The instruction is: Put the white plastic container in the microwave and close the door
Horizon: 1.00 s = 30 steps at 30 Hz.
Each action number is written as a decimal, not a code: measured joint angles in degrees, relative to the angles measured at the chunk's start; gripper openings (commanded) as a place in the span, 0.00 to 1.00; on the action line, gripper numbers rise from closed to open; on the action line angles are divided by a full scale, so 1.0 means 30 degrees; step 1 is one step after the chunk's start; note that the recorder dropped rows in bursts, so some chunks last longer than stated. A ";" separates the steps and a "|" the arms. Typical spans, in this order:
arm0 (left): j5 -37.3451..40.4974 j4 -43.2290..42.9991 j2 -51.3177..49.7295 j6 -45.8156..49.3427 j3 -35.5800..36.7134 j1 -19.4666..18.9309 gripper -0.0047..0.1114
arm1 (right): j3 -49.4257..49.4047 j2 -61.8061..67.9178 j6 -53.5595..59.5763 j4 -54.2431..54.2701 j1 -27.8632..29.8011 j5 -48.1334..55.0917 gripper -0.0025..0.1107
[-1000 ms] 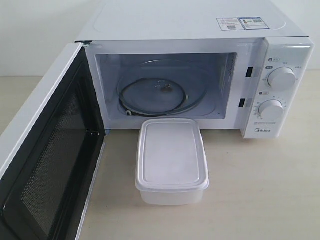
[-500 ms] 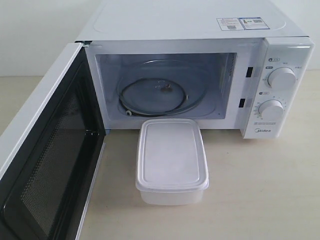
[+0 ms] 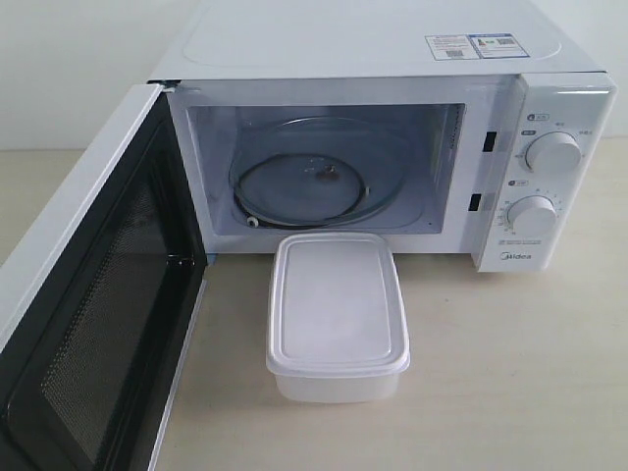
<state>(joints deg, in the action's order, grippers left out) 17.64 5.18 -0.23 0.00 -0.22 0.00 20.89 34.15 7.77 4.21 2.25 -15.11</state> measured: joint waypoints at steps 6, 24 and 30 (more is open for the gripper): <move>0.0000 0.0000 0.0000 0.0000 0.0000 0.0000 0.08 | 0.0037 0.3090 -0.1555 0.0000 0.0000 -0.1625 0.02; 0.0000 0.0000 0.0000 0.0000 0.0000 0.0000 0.08 | 0.0111 0.8293 -0.7896 -0.0556 0.0000 0.0219 0.02; 0.0000 0.0000 0.0000 0.0000 0.0000 0.0000 0.08 | -0.0285 1.2324 -0.9375 -0.2423 -0.3469 -0.0638 0.02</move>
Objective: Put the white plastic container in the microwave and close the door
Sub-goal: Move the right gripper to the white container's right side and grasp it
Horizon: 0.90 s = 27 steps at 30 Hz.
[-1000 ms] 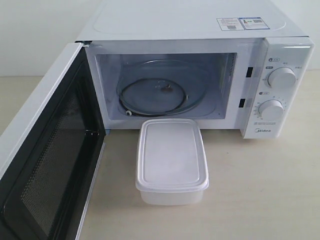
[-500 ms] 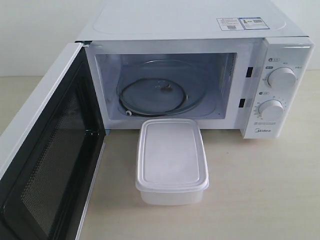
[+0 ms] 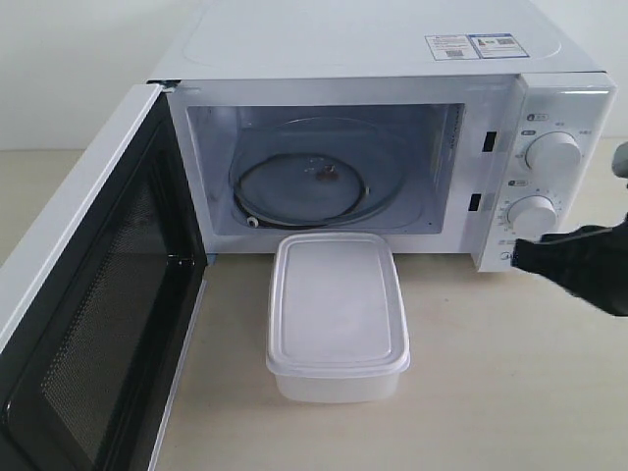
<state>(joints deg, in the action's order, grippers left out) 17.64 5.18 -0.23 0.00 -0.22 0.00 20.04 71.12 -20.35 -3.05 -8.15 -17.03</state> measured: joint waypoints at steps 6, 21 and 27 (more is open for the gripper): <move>0.0000 0.0000 0.0000 0.0000 0.0000 0.0000 0.08 | -0.0026 0.3870 -1.3438 -1.0693 0.0174 -0.7926 0.02; 0.0000 0.0000 0.0000 0.0000 0.0000 0.0000 0.08 | 0.2921 1.2225 -2.3212 -2.8226 0.7420 -1.7163 0.02; 0.0000 0.0000 0.0000 0.0000 0.0000 0.0000 0.08 | 0.2989 1.1930 -2.2065 -2.5403 0.4965 -1.5178 0.02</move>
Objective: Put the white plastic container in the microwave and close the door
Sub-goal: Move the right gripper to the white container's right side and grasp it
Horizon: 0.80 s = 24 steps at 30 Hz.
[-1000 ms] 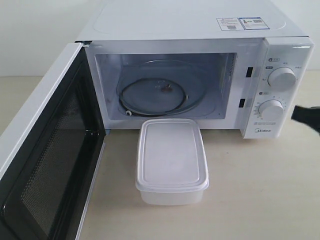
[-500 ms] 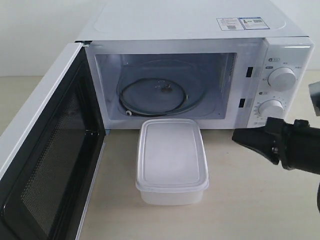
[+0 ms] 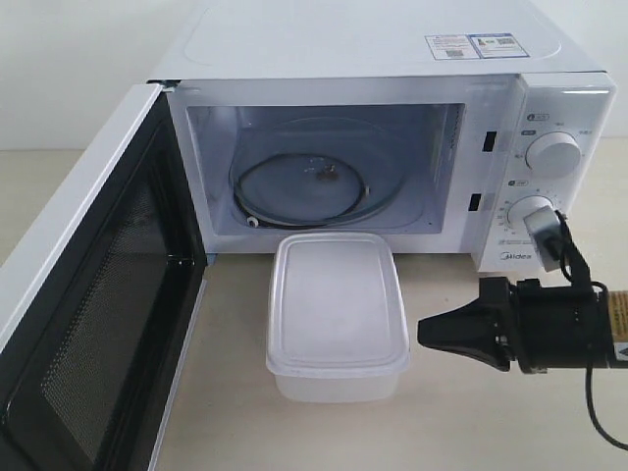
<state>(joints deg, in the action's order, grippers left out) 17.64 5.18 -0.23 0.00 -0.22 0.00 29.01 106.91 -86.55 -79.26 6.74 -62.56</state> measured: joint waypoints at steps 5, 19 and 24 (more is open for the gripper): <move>0.0000 0.0000 0.0000 0.0000 0.0000 0.0000 0.08 | 0.0067 -0.0994 -0.0173 0.1423 -0.0624 0.2170 0.07; 0.0000 0.0000 0.0000 0.0000 0.0000 0.0000 0.08 | 0.3421 -0.1439 -0.3683 0.0346 -0.3928 0.7967 0.44; 0.0000 0.0000 0.0000 0.0000 0.0000 0.0000 0.08 | 0.3752 -0.1439 -0.4902 0.0019 -0.3928 0.7954 0.31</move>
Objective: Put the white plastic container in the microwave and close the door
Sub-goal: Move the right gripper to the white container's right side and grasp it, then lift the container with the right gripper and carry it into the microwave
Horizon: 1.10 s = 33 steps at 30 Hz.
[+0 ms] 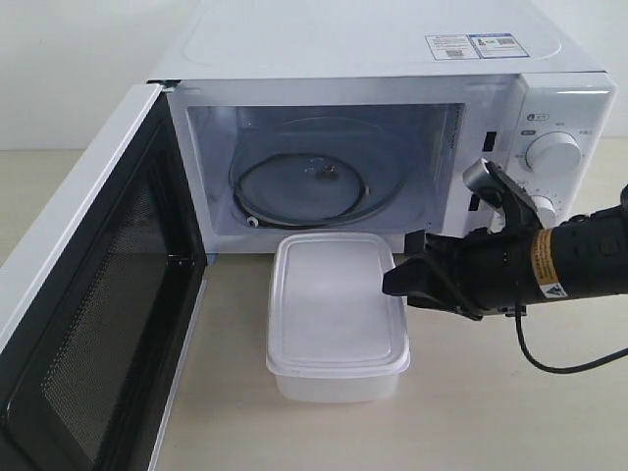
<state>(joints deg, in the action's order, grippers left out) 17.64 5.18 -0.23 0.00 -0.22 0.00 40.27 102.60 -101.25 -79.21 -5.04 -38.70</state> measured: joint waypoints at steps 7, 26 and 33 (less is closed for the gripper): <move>0.0000 0.0000 0.0000 0.0000 0.0000 0.0000 0.08 | 0.0078 0.0000 -0.0946 -0.0832 0.0000 0.0289 0.44; 0.0000 0.0000 0.0000 0.0000 0.0000 0.0000 0.08 | 0.0115 0.1608 -0.1542 -0.0578 -0.0031 -0.1535 0.45; 0.0000 0.0000 0.0000 0.0000 0.0000 0.0000 0.08 | 0.0609 0.1619 -0.1300 -0.0314 -0.0031 -0.1349 0.44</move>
<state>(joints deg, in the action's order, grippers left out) 17.64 5.18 -0.23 0.00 -0.22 0.00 42.09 107.45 -105.15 -80.15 -5.14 -42.75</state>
